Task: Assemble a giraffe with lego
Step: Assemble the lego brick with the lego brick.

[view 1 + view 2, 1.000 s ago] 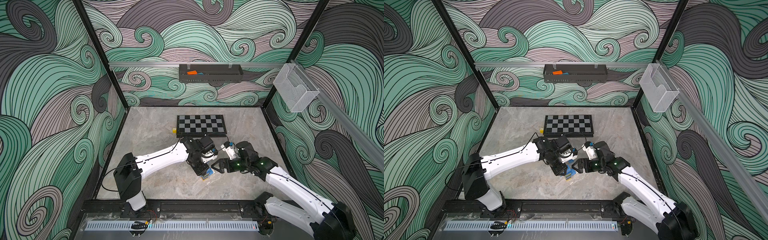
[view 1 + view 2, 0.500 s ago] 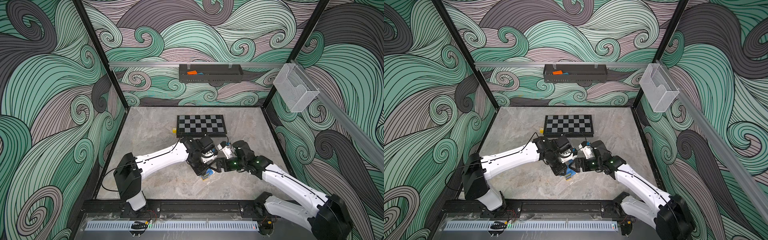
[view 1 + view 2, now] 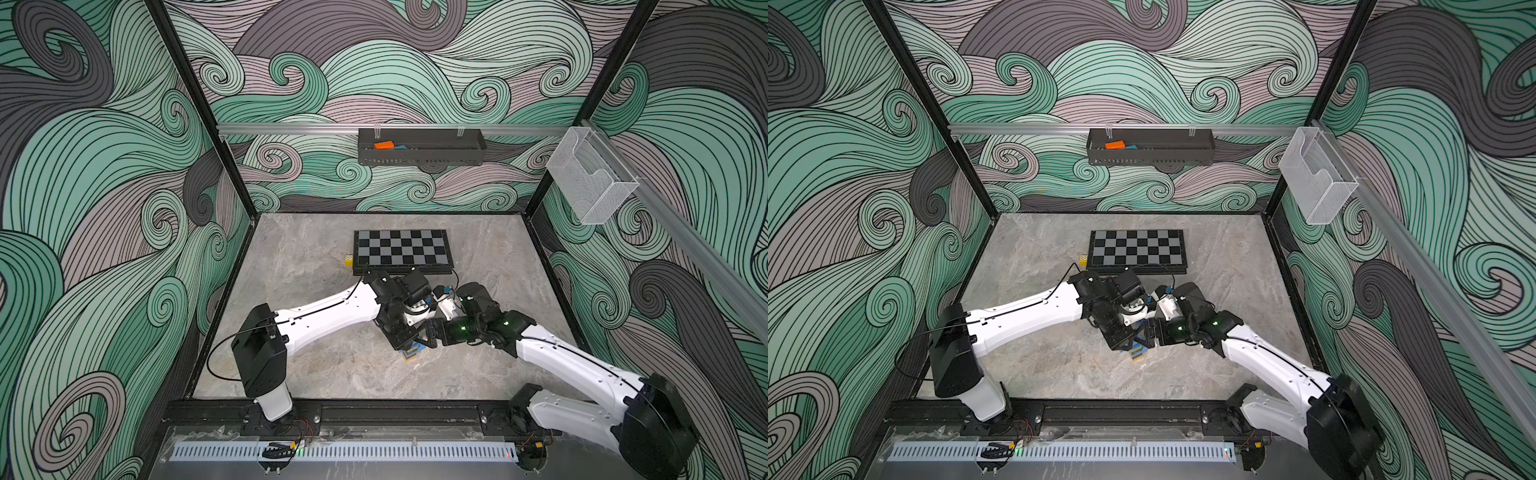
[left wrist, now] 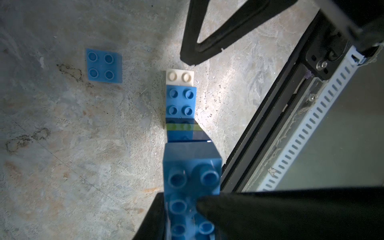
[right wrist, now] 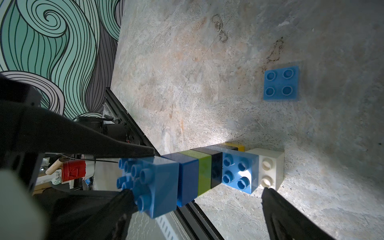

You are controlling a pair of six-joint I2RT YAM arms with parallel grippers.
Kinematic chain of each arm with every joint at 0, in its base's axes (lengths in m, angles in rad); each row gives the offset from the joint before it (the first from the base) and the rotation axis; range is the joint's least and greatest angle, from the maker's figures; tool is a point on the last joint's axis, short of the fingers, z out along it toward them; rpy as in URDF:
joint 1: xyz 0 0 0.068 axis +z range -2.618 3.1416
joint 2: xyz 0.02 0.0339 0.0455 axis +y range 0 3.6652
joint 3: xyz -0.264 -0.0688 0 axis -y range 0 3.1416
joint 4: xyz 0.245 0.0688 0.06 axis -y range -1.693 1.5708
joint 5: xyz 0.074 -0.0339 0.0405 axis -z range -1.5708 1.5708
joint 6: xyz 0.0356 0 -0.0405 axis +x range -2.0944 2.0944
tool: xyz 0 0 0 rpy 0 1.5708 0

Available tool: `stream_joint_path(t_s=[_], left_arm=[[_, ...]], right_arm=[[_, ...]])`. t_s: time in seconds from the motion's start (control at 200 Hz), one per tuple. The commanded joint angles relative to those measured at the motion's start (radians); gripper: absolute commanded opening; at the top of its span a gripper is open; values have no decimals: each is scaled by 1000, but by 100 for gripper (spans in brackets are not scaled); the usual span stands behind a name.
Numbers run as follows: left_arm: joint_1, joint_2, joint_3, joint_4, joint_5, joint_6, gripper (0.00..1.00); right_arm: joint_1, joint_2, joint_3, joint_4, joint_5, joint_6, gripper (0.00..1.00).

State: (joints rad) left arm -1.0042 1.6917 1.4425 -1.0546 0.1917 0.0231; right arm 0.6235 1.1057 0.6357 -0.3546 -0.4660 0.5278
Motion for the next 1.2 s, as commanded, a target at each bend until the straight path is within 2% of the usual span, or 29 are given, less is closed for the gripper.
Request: stream_joint_path(t_s=[0.0, 0.615, 1.026, 1.196], left_arm=[[-7, 22, 38, -51, -17, 34, 0], [-9, 52, 78, -124, -35, 147, 0], [-8, 40, 89, -156, -69, 264, 0], [-8, 57, 87, -154, -68, 257, 0]], right_arm=[[6, 12, -26, -49, 64, -6, 98], [-2, 36, -50, -194, 147, -24, 98], [-11, 33, -91, -182, 179, -16, 98], [-27, 30, -101, -178, 187, -20, 98]])
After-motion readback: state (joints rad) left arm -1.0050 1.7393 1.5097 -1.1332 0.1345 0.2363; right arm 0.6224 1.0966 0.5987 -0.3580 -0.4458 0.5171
